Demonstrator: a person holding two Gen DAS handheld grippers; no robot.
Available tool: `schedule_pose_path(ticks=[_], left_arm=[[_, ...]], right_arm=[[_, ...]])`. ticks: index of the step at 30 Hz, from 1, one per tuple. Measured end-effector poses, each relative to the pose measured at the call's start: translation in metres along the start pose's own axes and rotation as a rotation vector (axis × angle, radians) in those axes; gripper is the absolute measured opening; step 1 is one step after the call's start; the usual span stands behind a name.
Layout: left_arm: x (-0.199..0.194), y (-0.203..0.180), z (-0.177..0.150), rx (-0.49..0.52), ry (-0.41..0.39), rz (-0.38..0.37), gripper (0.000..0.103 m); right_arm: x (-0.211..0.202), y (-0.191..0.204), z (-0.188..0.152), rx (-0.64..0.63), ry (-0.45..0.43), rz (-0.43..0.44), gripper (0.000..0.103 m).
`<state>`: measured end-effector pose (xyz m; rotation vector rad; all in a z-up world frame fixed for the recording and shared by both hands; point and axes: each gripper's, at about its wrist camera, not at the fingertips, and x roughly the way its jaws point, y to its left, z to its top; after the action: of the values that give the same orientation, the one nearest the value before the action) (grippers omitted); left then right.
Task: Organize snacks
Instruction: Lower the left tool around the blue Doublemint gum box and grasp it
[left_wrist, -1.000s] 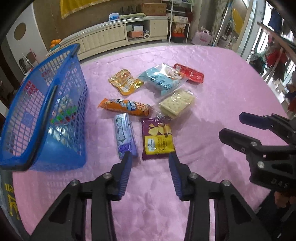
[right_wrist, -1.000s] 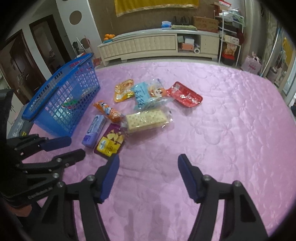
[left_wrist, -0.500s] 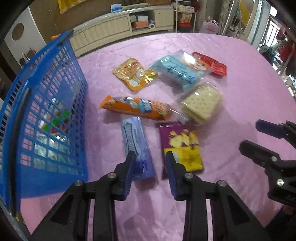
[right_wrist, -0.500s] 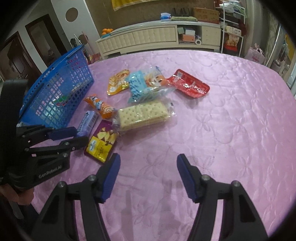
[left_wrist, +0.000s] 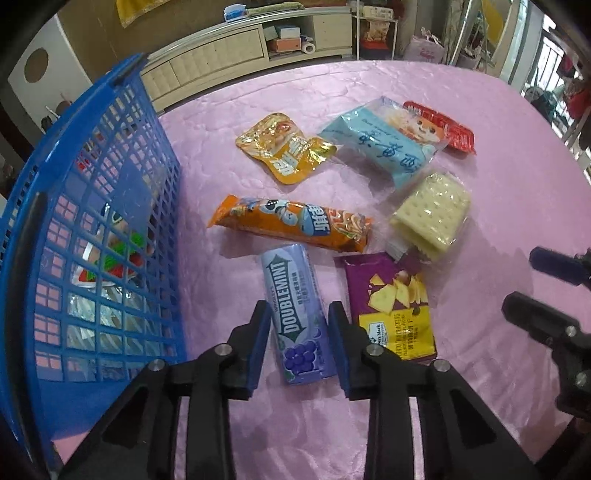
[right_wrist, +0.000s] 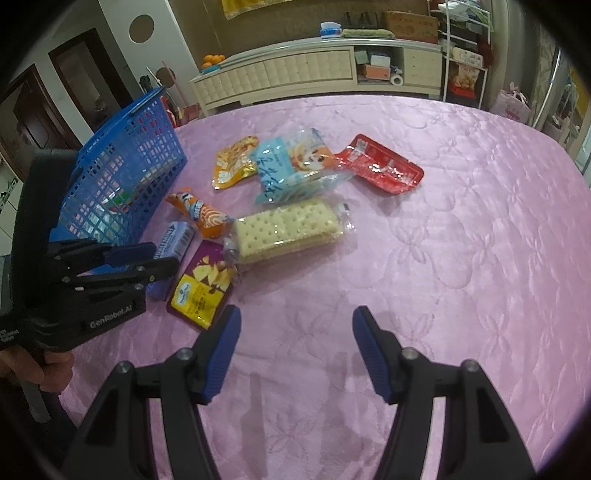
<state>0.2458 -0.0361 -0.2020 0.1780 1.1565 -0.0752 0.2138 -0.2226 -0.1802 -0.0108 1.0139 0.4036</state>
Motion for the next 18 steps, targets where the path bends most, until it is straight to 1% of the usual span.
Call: schedule_pose_path(ticks=[4,9,12,16,18], left_arm=[[0.006,-0.004,0.001,0.01,0.009,0.014,0.031],[0.009,-0.013,0.005,0.014,0.006,-0.014,0.03],[-0.005,-0.016,0.0,0.011,-0.01,-0.012,0.03],[-0.025,-0.016,0.003,-0.001,-0.049,-0.033,0.03],[-0.034,-0.016,0.003,-0.011,-0.068,-0.04,0.03]], right_arm=[[-0.001,-0.001,0.003,0.0,0.001,-0.006,0.067],[0.0,-0.002,0.004,0.002,0.01,-0.007,0.067],[0.0,-0.004,0.008,-0.006,0.016,-0.009,0.068],[-0.003,-0.008,0.018,-0.016,-0.006,0.005,0.068],[-0.002,-0.01,0.024,-0.027,0.0,0.012,0.071]])
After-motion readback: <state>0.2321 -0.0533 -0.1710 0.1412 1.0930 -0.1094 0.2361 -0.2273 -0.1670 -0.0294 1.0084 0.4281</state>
